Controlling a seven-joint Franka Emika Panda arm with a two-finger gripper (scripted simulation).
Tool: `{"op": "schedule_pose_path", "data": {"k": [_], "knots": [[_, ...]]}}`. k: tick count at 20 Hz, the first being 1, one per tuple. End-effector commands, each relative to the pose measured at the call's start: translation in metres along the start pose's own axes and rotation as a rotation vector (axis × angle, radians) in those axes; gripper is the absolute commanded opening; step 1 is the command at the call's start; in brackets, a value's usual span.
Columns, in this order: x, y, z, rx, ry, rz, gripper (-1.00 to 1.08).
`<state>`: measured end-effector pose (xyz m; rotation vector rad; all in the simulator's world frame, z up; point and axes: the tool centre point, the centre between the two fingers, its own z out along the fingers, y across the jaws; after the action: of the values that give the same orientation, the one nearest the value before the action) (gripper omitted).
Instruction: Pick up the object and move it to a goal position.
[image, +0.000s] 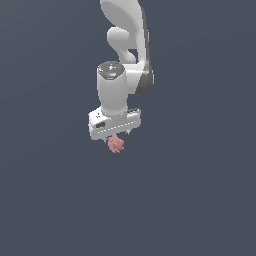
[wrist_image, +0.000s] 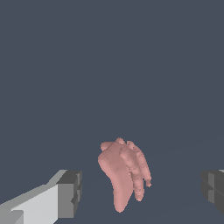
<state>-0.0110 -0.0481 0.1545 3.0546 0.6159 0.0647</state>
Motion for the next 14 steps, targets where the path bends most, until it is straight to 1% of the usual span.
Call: {"op": "schedule_pose_path", "data": {"k": [1,8,14], "knots": [[-0.006,0.001,0.008,0.005,-0.006,-0.062,1.0],[-0.022,0.003,0.03,0.021,-0.02,-0.217,1.0],[-0.031,0.003,0.041,0.032,-0.027,-0.306,1.0]]}}
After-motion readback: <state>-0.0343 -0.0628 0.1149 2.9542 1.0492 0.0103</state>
